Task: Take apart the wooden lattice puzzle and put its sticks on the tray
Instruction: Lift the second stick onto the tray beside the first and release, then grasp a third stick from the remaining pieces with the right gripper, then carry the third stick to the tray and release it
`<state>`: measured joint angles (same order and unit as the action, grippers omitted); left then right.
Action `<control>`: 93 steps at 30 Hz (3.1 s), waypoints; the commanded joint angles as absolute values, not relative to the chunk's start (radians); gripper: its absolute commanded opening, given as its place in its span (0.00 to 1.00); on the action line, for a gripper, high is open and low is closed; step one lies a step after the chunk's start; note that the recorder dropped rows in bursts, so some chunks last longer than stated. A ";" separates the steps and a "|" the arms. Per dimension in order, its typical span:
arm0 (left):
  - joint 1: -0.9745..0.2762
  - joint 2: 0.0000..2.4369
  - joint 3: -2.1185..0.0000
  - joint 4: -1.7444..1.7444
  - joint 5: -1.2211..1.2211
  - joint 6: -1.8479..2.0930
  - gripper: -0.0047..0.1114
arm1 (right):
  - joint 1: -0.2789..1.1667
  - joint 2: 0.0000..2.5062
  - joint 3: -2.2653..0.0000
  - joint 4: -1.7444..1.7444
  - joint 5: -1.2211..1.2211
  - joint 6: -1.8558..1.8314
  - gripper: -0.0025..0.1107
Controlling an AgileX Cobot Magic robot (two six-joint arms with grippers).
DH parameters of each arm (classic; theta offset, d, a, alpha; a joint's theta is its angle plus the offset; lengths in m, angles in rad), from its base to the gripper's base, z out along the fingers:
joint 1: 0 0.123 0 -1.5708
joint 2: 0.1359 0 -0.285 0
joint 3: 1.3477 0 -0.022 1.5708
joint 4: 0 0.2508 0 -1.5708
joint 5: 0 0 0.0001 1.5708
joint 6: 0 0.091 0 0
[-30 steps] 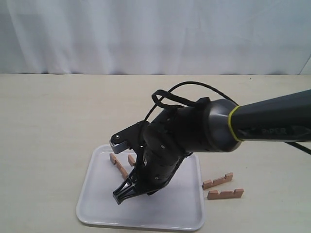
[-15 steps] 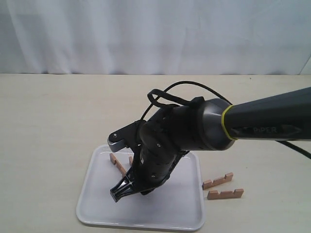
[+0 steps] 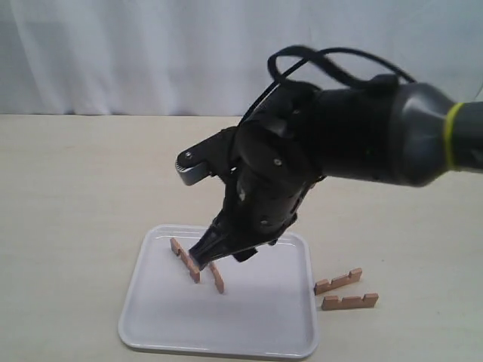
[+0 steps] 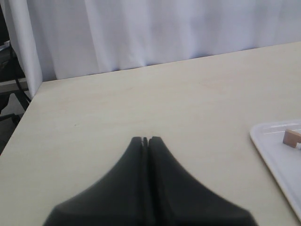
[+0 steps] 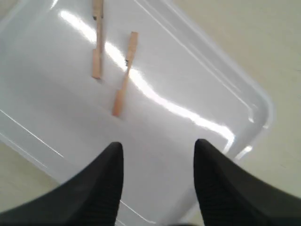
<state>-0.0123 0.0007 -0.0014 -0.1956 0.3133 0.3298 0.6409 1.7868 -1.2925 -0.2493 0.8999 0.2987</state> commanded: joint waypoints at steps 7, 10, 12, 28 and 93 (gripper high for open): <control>-0.012 0.000 0.000 -0.194 0.304 0.322 0.04 | 0.504 1.567 -1.114 -0.344 1.017 0.268 0.42; -0.012 0.000 0.000 -0.194 0.304 0.322 0.04 | 0.387 1.527 -1.005 -0.298 0.978 0.184 0.42; -0.012 0.000 0.000 -0.194 0.304 0.322 0.04 | 0.295 1.520 -0.940 -0.227 0.939 0.097 0.42; -0.012 0.000 0.000 -0.194 0.304 0.322 0.04 | 0.177 1.610 -0.812 -0.038 0.727 -0.304 0.57; -0.012 0.000 0.000 -0.194 0.304 0.322 0.04 | 0.338 1.508 -0.792 0.121 0.653 -0.639 0.06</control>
